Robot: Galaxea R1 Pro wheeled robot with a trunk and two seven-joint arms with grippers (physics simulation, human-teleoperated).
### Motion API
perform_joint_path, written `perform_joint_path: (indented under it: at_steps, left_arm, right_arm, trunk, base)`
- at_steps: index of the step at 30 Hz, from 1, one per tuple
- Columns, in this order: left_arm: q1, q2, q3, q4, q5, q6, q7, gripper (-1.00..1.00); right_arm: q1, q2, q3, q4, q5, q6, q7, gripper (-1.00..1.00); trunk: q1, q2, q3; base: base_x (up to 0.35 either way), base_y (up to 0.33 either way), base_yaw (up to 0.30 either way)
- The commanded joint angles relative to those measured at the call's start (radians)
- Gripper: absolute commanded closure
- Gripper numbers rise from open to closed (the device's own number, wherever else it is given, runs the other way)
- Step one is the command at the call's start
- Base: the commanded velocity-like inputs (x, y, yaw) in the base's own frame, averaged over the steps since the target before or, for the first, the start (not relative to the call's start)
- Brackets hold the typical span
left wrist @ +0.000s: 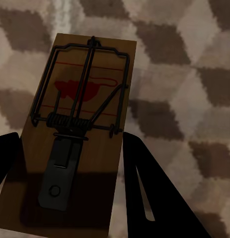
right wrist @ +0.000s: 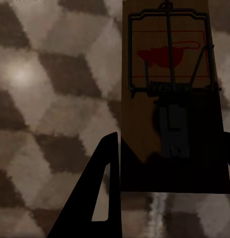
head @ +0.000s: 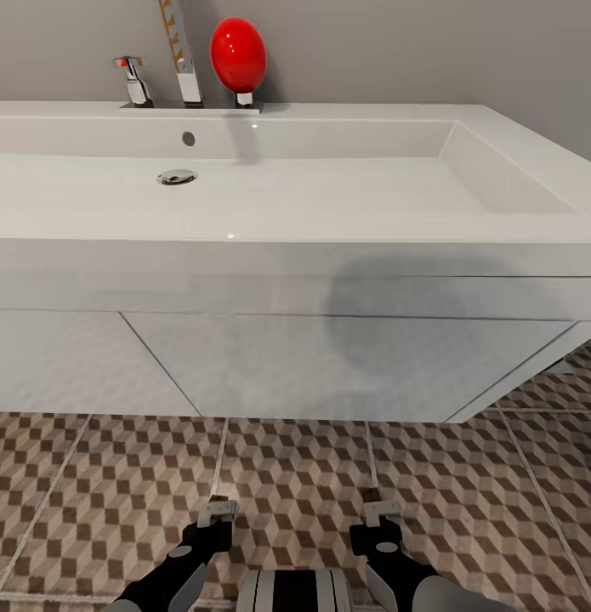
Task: Take the four mousetraps from the cabinet in the bathroom and place them on the bathroom floor. Make sure all four end up on the same floor surface, and ensure that at least two of them are either under or directly next to the same bathroom sink.
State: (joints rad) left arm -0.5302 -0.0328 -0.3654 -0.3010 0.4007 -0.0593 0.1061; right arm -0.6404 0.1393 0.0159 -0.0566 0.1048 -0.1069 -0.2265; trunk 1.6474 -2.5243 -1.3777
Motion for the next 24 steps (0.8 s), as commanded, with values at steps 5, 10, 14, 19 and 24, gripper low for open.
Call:
perform_joint_path:
  at_steps: [5,10,14,19,24]
  left_arm:
    - [-0.001,0.001,-0.009,0.0,0.004,-0.011,0.01,1.0]
    - [-0.001,0.001,-0.009,0.0,0.004,-0.026,0.012,1.0]
    - [-0.001,0.001,-0.009,-0.008,0.004,-0.028,0.013,1.0]
    - [-0.008,0.002,-0.009,-0.085,0.004,0.003,0.009,1.0]
    - [-0.087,0.0,-0.009,-0.115,0.006,0.107,0.004,1.0]
  right_arm:
    - [0.0,0.0,0.002,0.001,0.01,0.0,-0.005,1.0]
    - [0.0,0.001,0.003,0.001,0.01,-0.001,-0.006,1.0]
    - [0.0,0.005,0.003,-0.001,0.013,-0.001,-0.012,1.0]
    - [-0.001,0.009,0.001,-0.054,0.018,0.019,-0.022,1.0]
    - [-0.002,0.005,0.001,-0.157,0.018,0.094,-0.034,1.0]
  trunk:
    - [0.0,0.0,-0.001]
    - [0.0,0.0,-0.001]
    - [0.0,0.0,-0.001]
    - [0.0,0.0,-0.001]
    - [0.0,0.0,-0.001]
  base:
    - [0.0,0.0,0.0]
    - [0.0,0.0,0.0]
    - [0.0,0.0,0.0]
    - [0.0,0.0,0.0]
    - [0.0,0.0,0.0]
